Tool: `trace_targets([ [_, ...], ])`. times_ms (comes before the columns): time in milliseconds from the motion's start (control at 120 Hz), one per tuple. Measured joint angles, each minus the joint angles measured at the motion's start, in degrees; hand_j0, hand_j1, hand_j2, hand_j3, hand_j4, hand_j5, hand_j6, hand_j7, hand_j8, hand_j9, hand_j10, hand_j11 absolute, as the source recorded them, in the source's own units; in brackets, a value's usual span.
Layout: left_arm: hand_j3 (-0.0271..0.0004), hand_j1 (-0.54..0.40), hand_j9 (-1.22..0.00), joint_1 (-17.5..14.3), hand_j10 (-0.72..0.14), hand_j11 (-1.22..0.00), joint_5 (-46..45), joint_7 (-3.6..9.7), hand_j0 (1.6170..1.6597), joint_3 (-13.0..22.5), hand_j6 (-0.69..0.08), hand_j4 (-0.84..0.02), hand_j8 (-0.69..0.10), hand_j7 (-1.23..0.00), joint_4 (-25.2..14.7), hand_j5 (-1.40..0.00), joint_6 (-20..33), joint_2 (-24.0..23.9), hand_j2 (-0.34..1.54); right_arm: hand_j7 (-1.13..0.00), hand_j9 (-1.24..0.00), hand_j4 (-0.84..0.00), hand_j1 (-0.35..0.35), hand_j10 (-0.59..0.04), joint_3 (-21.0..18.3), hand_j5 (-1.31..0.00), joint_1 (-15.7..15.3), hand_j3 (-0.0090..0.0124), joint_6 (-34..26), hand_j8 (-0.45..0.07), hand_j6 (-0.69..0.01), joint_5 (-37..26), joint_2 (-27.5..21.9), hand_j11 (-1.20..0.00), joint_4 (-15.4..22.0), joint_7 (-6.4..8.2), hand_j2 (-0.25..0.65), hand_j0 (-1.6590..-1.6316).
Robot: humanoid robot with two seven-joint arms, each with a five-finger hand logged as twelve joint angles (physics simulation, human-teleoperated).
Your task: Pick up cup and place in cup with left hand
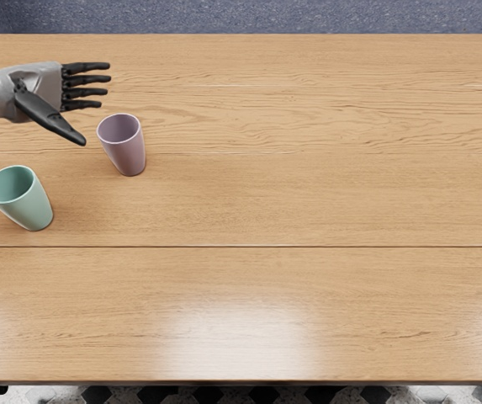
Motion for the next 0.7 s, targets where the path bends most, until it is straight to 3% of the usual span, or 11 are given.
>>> trace_targets([
  [167, 0.0, 0.327, -0.02, -2.6, -0.019, -0.02, 1.1, 0.11, 1.6581, 0.0, -0.02, -0.02, -0.019, -0.02, 0.0, -0.02, 0.0, 0.3, 0.0, 0.0, 0.0, 0.0, -0.349, 0.0, 0.1, 0.0, -0.5, 0.0, 0.1, 0.0, -0.001, 0.1, 0.0, 0.0, 0.0, 0.0, 0.0, -1.6581],
  [317, 0.0, 0.327, -0.02, -5.7, -0.019, -0.02, 9.2, 0.34, 1.6581, -0.1, -0.02, -0.02, -0.02, -0.02, 1.8, -0.02, 0.0, -1.6, 0.0, 0.0, 0.0, 0.0, -0.349, 0.0, 0.1, 0.0, -0.7, 0.0, 0.1, 0.0, -0.001, 0.1, 0.0, 0.0, 0.1, 0.0, 0.0, -1.6581],
  [517, 0.0, 0.327, -0.02, -6.9, -0.02, -0.02, 20.3, 0.6, 1.6581, 0.2, -0.021, -0.021, -0.021, -0.02, 4.0, -0.02, 0.0, -2.9, 0.0, 0.0, 0.0, 0.0, -0.349, 0.0, 0.1, 0.0, -0.7, 0.0, 0.1, 0.0, -0.001, 0.1, 0.0, 0.0, 0.1, 0.0, 0.0, -1.6581],
  [617, 0.0, 0.327, -0.02, -6.9, -0.021, -0.02, 23.7, 1.9, 1.6581, 0.3, -0.022, -0.021, -0.021, -0.02, 4.4, -0.02, 0.0, -3.0, 0.0, 0.0, 0.0, 0.0, -0.349, 0.0, 0.1, 0.0, -0.7, 0.0, 0.1, 0.0, -0.001, 0.1, 0.0, 0.0, 0.1, 0.0, 0.0, -1.6581],
  [700, 0.0, 0.328, -0.02, -9.9, -0.021, -0.02, 25.7, 2.98, 1.6581, 1.6, -0.022, -0.021, -0.022, -0.02, 4.6, -0.02, 0.0, -3.8, 0.01, 0.0, 0.0, 0.0, -0.349, 0.0, 0.1, 0.0, -0.7, 0.0, 0.1, 0.0, 0.0, 0.1, 0.0, 0.0, 0.1, 0.0, 0.0, -1.6581],
])
